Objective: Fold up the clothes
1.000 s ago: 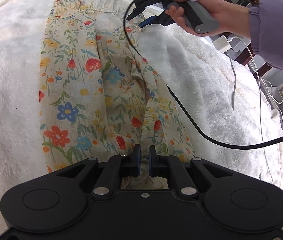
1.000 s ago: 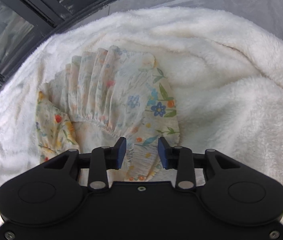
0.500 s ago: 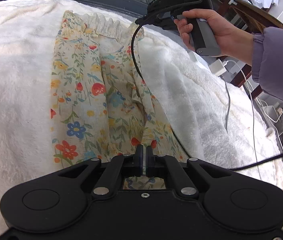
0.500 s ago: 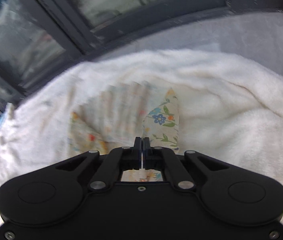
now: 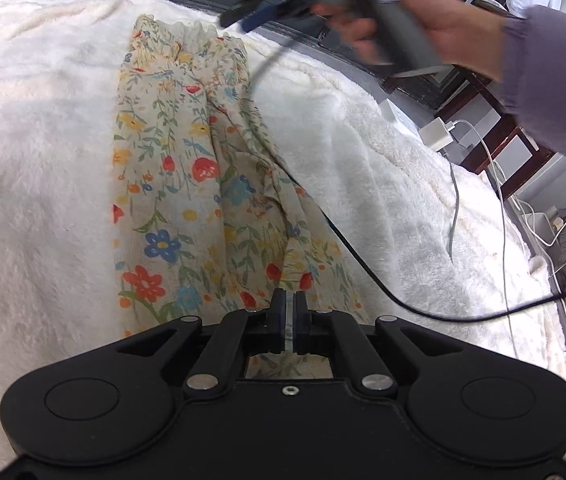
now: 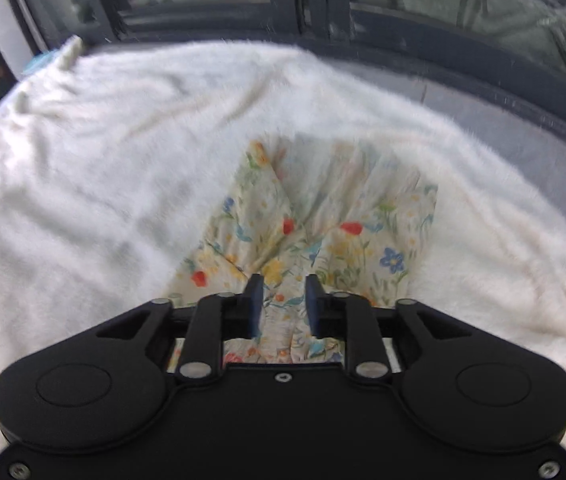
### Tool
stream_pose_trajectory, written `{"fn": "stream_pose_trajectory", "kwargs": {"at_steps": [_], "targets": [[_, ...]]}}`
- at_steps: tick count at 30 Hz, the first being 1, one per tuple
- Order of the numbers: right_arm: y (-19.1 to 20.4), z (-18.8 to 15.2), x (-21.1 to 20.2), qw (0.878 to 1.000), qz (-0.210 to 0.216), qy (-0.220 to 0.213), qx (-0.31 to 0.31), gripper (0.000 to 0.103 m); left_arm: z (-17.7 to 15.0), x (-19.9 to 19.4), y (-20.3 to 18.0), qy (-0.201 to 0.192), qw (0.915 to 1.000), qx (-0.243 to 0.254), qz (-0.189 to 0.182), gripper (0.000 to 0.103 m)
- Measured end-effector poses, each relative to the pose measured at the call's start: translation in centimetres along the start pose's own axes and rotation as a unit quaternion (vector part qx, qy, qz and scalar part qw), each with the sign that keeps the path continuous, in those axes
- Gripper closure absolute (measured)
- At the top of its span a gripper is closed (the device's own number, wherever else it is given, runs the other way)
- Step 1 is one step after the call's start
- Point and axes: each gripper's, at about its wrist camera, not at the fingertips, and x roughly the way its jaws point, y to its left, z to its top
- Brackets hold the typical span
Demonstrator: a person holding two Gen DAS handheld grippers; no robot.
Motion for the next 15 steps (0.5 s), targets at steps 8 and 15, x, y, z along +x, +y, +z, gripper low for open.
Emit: {"fn": "stream_pose_trajectory", "kwargs": {"at_steps": [8,15], "targets": [[6.0,-13.0,-13.1,0.964,0.07,0.083,-0.244,0.038,1.1,0.7,-0.2,-0.015,0.9998,0.01,-0.014,0.045],[12.0,-26.1,-11.9,0.954,0.027,0.065,-0.29,0.04,1.6,2.5,-2.0,-0.005,0.9986,0.047,-0.026,0.045]]}}
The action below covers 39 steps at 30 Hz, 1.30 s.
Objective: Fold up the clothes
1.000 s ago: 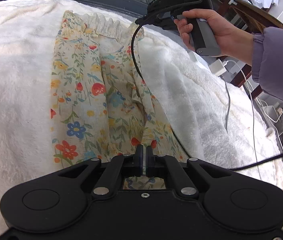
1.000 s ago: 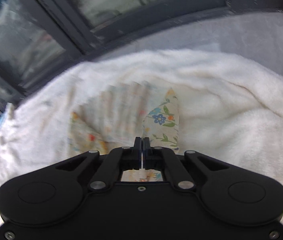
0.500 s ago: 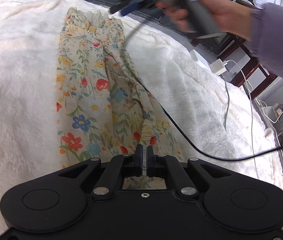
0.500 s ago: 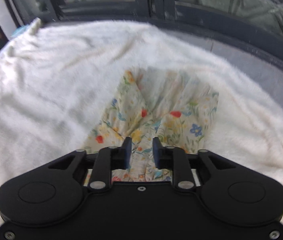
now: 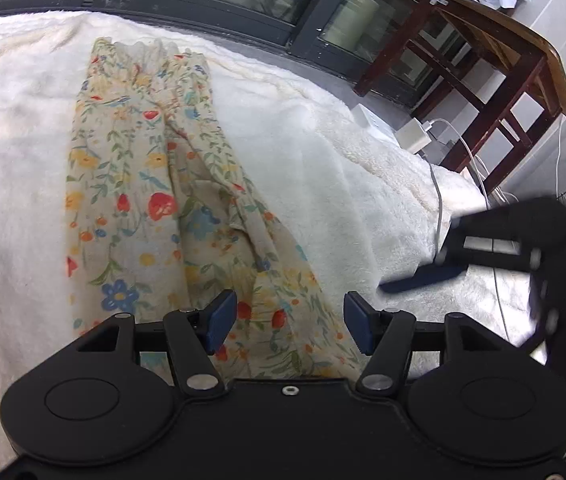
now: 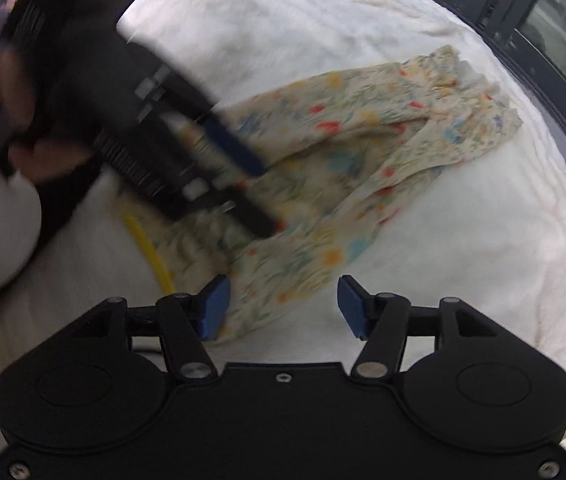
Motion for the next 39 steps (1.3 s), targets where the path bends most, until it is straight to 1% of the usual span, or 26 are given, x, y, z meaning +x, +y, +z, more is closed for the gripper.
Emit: {"fn": "stream_pose_trajectory", "kwargs": {"at_steps": [3,5,7,8,9,10,11,12,14,15,17,20,22,23,24,25,28,30,31,32,35,39], "targets": [[2.4,-0.8,0.9,0.999,-0.014,-0.007,-0.028,0.043,0.0,1.1,0.4,0.023,0.9997,-0.009,0.001,0.045],[3.1,-1.2,1.6,0.998,-0.034,-0.002,-0.047,0.066,-0.1,1.6,0.8,0.032,0.9993,-0.021,0.007,0.045],[3.3,-1.8,2.0,0.997,-0.052,-0.001,-0.049,0.07,-0.2,2.0,1.0,0.031,0.9991,-0.027,0.008,0.045],[3.3,-2.0,2.1,0.997,-0.058,-0.002,-0.043,0.082,-0.2,2.1,1.1,0.03,0.999,-0.032,0.007,0.047],[3.0,-2.2,2.0,0.998,-0.057,-0.003,-0.027,0.088,-0.2,2.2,1.3,0.029,0.9988,-0.039,0.004,0.052],[2.6,-2.3,1.9,0.998,-0.054,-0.004,-0.01,0.091,-0.1,2.5,1.4,0.035,0.9982,-0.048,-0.004,0.071],[2.5,-2.5,1.7,0.999,-0.052,-0.007,-0.001,0.091,-0.1,2.9,1.5,0.045,0.9975,-0.054,-0.012,0.085],[2.4,-2.6,1.5,0.999,-0.05,-0.01,0.006,0.091,-0.1,3.1,1.5,0.048,0.9972,-0.055,-0.012,0.087],[2.6,-3.0,1.4,0.999,-0.048,-0.012,0.005,0.091,0.0,3.1,1.4,0.042,0.9975,-0.056,-0.004,0.095],[2.8,-3.1,1.3,0.999,-0.047,-0.012,0.002,0.091,-0.1,3.0,1.4,0.04,0.9974,-0.06,-0.003,0.097],[3.1,-3.3,1.3,0.999,-0.049,-0.013,0.002,0.091,-0.2,2.8,1.6,0.034,0.9961,-0.081,-0.006,0.101],[3.5,-3.5,1.3,0.998,-0.064,-0.021,0.005,0.089,-0.4,1.8,1.8,0.023,0.9941,-0.106,-0.005,0.102],[3.7,-3.5,1.4,0.997,-0.067,-0.023,0.007,0.089,-0.3,1.2,1.6,0.016,0.994,-0.108,0.001,0.102],[3.9,-3.5,1.6,0.997,-0.068,-0.023,0.007,0.087,-0.2,0.7,1.5,0.011,0.9943,-0.106,0.009,0.102],[4.1,-3.5,1.8,0.997,-0.074,-0.023,0.005,0.085,-0.1,0.3,1.3,0.006,0.9945,-0.103,0.015,0.102],[4.4,-3.5,2.0,0.997,-0.077,-0.019,-0.002,0.079,0.0,-0.1,1.1,0.003,0.9948,-0.1,0.017,0.102],[5.4,-3.9,2.6,0.996,-0.085,-0.009,-0.026,0.079,0.4,-1.5,0.9,-0.01,0.9946,-0.102,0.014,0.102],[6.0,-4.2,2.3,0.996,-0.08,-0.016,-0.032,0.079,0.7,-2.1,1.0,-0.017,0.9941,-0.106,0.011,0.102],[6.1,-4.3,2.1,0.997,-0.073,-0.018,-0.026,0.082,0.8,-2.3,1.0,-0.02,0.9938,-0.109,0.012,0.102],[6.3,-4.3,2.0,0.997,-0.07,-0.021,-0.023,0.086,0.8,-2.5,1.2,-0.022,0.9935,-0.11,0.016,0.102],[6.9,-4.5,1.4,0.997,-0.064,-0.031,-0.025,0.093,0.8,-2.6,2.0,-0.019,0.9925,-0.116,0.034,0.102],[7.3,-4.5,1.1,0.998,-0.048,-0.038,-0.022,0.092,0.5,-2.6,3.3,-0.008,0.9908,-0.123,0.056,0.102]]}}
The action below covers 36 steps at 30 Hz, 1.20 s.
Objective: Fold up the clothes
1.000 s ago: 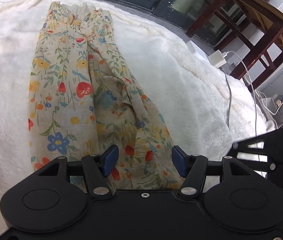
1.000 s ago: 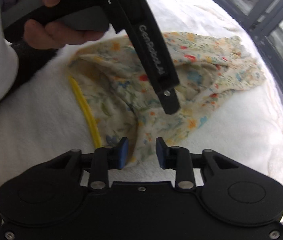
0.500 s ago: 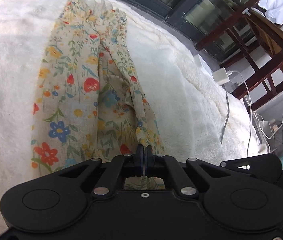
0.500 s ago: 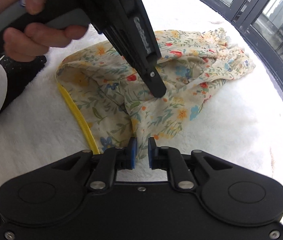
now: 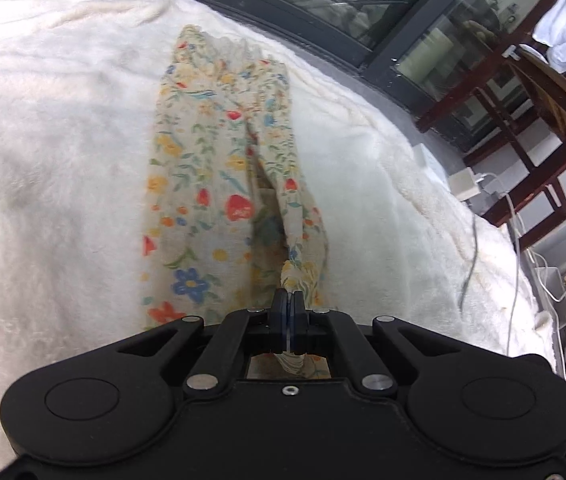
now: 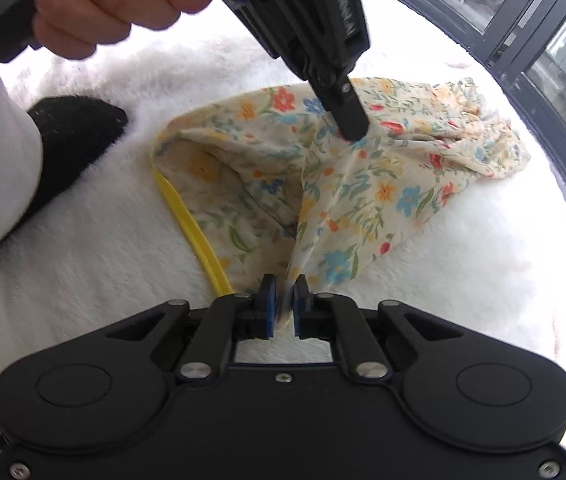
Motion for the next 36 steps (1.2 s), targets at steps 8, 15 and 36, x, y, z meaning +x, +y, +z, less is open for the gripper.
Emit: {"fn": "stream_pose_trajectory", "kwargs": {"at_steps": [8,15,36], "targets": [[1.3,-0.3,0.2,1.0,0.001,0.006,-0.02,0.088,-1.1,1.9,1.3,0.025,0.9995,0.003,0.021,0.102],[3.3,-0.8,-0.4,0.995,0.007,0.004,-0.097,0.08,-1.1,2.1,1.8,0.027,0.9992,0.005,0.028,0.102],[-1.5,1.2,-1.3,0.997,0.063,0.003,-0.051,0.06,-0.8,-0.9,1.2,0.017,0.9984,0.053,0.009,0.1]]}}
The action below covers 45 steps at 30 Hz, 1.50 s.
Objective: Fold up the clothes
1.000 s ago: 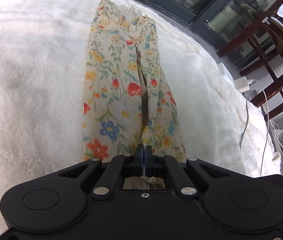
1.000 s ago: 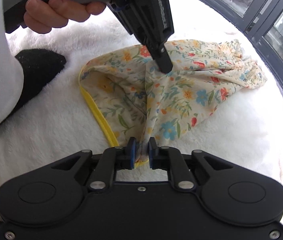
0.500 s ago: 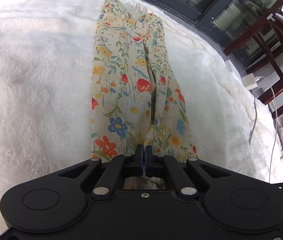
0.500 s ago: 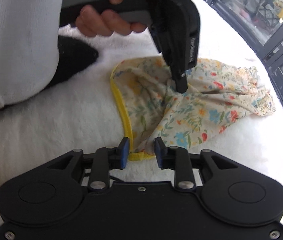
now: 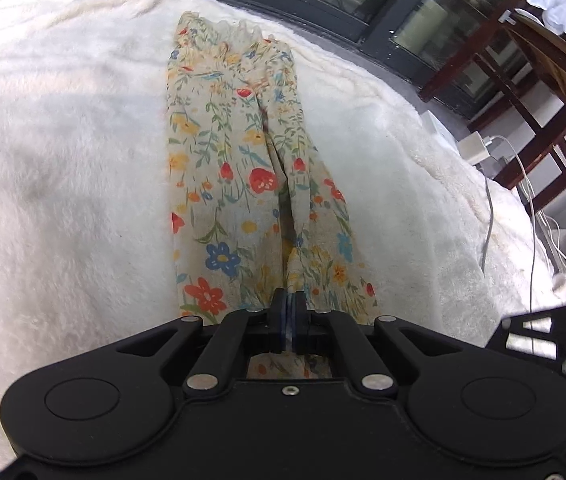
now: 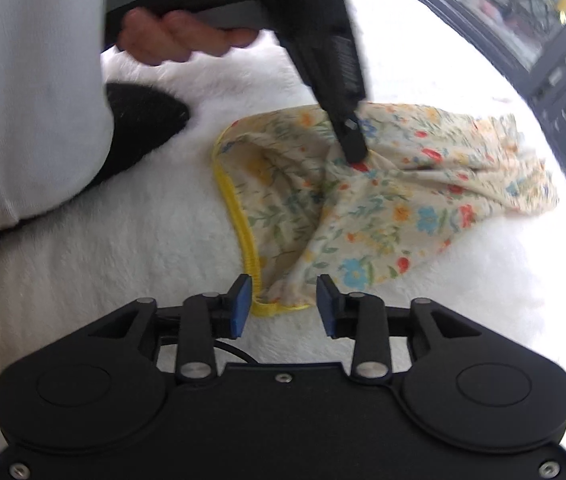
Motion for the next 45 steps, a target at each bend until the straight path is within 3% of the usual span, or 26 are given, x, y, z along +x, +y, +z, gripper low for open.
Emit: {"fn": "stream_pose_trajectory", "kwargs": {"at_steps": [5,8,11,15,21,22,23,26,32,36,38,40,43,45], "targets": [[-4.6,1.1,-1.0,0.998,0.004,-0.019,0.051,0.06,1.4,-0.7,-0.2,-0.017,0.9998,0.003,-0.008,0.1],[-9.6,2.5,-0.9,0.993,-0.015,-0.042,0.108,0.06,2.2,0.1,-1.0,-0.006,0.9997,0.024,-0.006,0.099],[-16.1,4.1,0.7,0.973,-0.019,-0.055,0.223,0.06,2.1,1.0,-1.8,0.001,0.9994,0.027,-0.02,0.099],[-22.4,6.3,5.1,0.943,0.016,-0.061,0.326,0.06,0.8,3.4,-2.7,0.028,0.9985,0.043,-0.016,0.099],[-25.8,9.4,12.4,0.928,0.001,-0.011,0.373,0.064,-0.5,5.5,-3.5,0.05,0.9963,0.07,-0.001,0.099],[-26.1,9.6,13.5,0.926,-0.005,-0.002,0.379,0.071,-0.6,5.6,-3.6,0.049,0.9961,0.073,0.0,0.099],[-26.2,9.5,14.7,0.924,-0.011,0.01,0.381,0.091,-0.6,5.6,-3.6,0.049,0.9959,0.076,0.001,0.099],[-26.4,9.1,15.9,0.921,-0.017,0.001,0.39,0.1,-0.8,5.5,-3.6,0.047,0.9958,0.078,0.001,0.099],[-26.6,11.9,14.3,0.93,-0.014,-0.031,0.366,0.1,-1.1,5.2,-3.4,0.047,0.9958,0.078,0.002,0.099],[-25.7,13.4,16.5,0.94,-0.015,0.023,0.34,0.093,-1.3,5.4,-3.6,0.048,0.9951,0.086,0.006,0.099],[-25.8,13.2,16.4,0.938,-0.014,0.022,0.346,0.081,-1.5,5.3,-3.7,0.046,0.9946,0.092,0.008,0.099],[-26.5,12.8,15.1,0.935,-0.005,0.008,0.356,0.076,-1.5,5.4,-3.8,0.046,0.9946,0.092,0.008,0.099],[-28.2,12.2,12.1,0.939,-0.013,-0.021,0.344,0.073,-1.3,5.4,-3.7,0.046,0.995,0.089,0.005,0.099],[-29.9,11.9,11.2,0.935,-0.039,-0.026,0.352,0.073,-1.2,5.3,-3.6,0.047,0.9949,0.089,0.004,0.099]]}}
